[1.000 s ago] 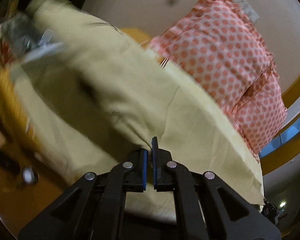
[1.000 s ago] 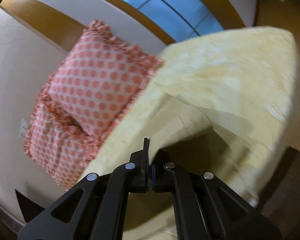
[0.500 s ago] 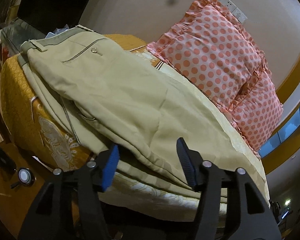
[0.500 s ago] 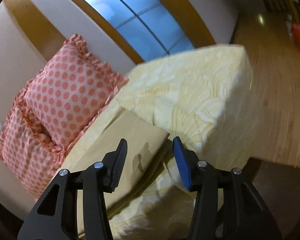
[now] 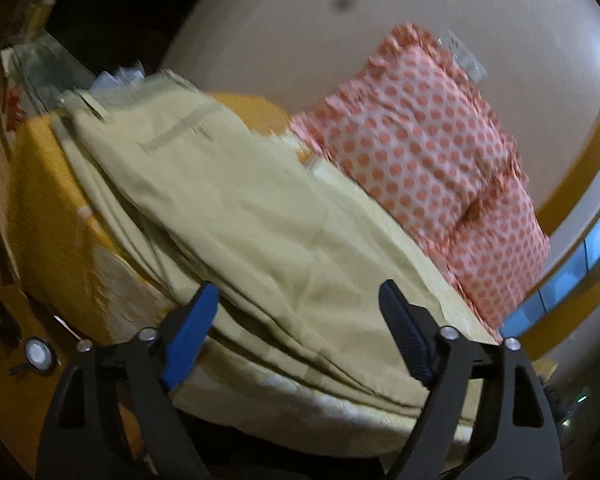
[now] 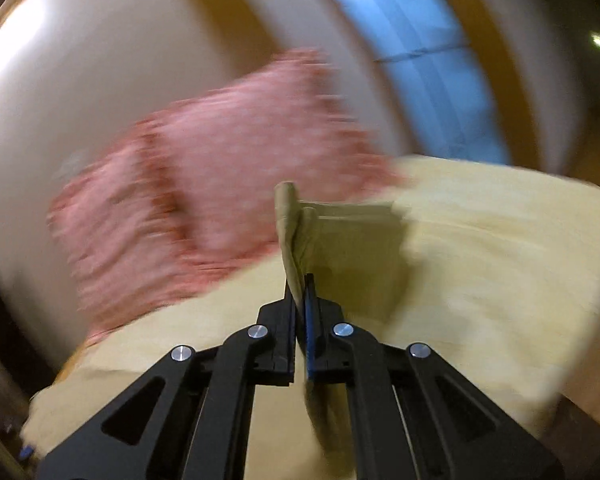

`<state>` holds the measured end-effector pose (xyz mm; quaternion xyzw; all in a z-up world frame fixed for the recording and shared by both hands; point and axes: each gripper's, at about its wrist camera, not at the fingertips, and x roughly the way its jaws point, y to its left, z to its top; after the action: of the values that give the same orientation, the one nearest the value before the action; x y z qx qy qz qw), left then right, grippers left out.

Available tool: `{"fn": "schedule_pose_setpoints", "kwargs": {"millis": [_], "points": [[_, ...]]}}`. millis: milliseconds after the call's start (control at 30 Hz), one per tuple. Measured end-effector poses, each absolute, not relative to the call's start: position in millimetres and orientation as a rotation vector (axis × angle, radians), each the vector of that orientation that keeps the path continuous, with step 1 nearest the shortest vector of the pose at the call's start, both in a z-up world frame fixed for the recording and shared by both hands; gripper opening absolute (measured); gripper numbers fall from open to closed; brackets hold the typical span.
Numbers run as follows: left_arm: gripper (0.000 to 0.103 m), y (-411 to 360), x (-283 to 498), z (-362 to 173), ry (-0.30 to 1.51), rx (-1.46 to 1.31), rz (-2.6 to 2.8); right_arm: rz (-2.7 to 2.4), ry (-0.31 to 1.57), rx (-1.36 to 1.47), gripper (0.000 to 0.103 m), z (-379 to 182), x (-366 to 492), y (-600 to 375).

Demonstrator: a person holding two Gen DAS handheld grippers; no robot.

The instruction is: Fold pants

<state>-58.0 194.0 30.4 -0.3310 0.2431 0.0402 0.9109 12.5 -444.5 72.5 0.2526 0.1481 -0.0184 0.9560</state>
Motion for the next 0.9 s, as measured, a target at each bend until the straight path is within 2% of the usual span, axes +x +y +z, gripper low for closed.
{"fn": "schedule_pose_setpoints", "kwargs": {"millis": [67, 200, 333, 400, 433, 467, 533, 633, 900], "points": [[0.091, 199.9, -61.6, 34.5, 0.480, -0.680, 0.102, 0.161, 0.293, 0.476, 0.004, 94.8, 35.7, -396.0], [0.092, 214.3, -57.1, 37.2, 0.490, -0.667, 0.144, 0.528, 0.379, 0.403, 0.004, 103.8, 71.7, -287.2], [0.092, 232.6, -49.9, 28.2, 0.515, -0.726, 0.150, 0.795, 0.713, 0.185, 0.007, 56.5, 87.7, -168.3], [0.093, 242.5, -49.2, 22.2, 0.520, -0.760, 0.155, 0.847, 0.842, 0.085, 0.022, 33.0, 79.5, -140.1], [0.093, 247.5, -48.7, 20.0, 0.518, -0.773, 0.166, 0.856, 0.849, 0.080, 0.035, 29.7, 74.5, -138.6], [0.093, 251.0, -48.2, 18.7, 0.517, -0.778, 0.179, 0.867, 0.824, 0.094, 0.063, 31.4, 69.1, -142.6], [0.094, 257.0, -48.2, 17.7, 0.508, -0.784, 0.194, 0.866, 0.772, 0.144, 0.095, 43.2, 63.1, -159.2], [0.094, 266.4, -46.3, 17.5, 0.497, -0.806, 0.223, 0.843, 0.681, 0.233, 0.095, 60.7, 59.9, -195.3], [0.091, 284.6, -32.6, 18.8, 0.495, -0.843, 0.309, 0.798, 0.686, 0.331, 0.095, 56.2, 56.1, -220.7]]}}
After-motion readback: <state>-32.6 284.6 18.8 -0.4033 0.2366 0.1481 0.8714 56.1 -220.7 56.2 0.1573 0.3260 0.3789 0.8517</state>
